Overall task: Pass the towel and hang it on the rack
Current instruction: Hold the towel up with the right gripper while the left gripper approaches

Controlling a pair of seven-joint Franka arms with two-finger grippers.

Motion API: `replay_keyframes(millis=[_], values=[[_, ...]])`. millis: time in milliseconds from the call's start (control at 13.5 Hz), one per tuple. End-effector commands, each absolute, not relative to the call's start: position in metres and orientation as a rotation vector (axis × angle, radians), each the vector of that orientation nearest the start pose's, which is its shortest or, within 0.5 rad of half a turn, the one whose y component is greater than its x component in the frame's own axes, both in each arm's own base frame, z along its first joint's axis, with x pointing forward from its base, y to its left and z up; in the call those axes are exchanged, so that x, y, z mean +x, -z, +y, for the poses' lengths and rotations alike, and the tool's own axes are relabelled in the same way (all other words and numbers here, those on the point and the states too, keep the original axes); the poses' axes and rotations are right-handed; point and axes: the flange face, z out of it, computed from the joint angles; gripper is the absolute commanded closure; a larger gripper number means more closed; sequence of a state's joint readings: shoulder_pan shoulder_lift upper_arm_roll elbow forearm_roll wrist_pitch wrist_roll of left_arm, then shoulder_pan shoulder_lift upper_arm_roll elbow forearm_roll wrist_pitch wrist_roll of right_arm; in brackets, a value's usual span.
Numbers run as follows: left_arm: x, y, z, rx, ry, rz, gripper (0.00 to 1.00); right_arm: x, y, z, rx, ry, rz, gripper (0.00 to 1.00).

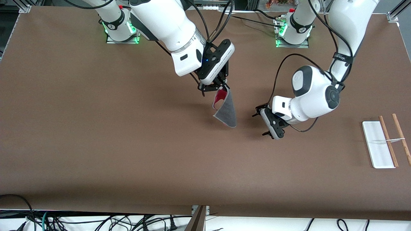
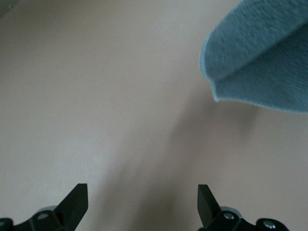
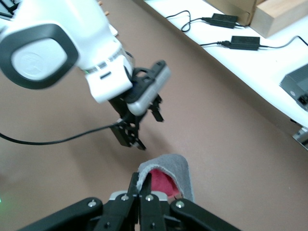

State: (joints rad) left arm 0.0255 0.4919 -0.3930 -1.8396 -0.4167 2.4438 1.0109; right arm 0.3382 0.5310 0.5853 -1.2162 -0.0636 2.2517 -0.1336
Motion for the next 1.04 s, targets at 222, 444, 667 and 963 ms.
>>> replay_keyframes(millis=[222, 444, 667, 963], values=[[0.621, -0.241, -0.252, -2.911, 0.805, 2.011, 0.0, 0.522, -0.574, 0.529, -2.31, 0.68, -1.246, 1.0], [0.615, -0.235, -0.262, -2.786, 0.898, 2.166, 0.0, 0.522, -0.572, 0.529, -2.313, 0.675, -1.242, 1.0], [0.609, -0.239, -0.261, -2.563, 0.932, 2.36, 0.0, 0.522, -0.572, 0.529, -2.315, 0.673, -1.236, 1.0], [0.608, -0.247, -0.251, -2.466, 0.944, 2.467, 0.0, 0.522, -0.572, 0.529, -2.316, 0.672, -1.232, 1.0]])
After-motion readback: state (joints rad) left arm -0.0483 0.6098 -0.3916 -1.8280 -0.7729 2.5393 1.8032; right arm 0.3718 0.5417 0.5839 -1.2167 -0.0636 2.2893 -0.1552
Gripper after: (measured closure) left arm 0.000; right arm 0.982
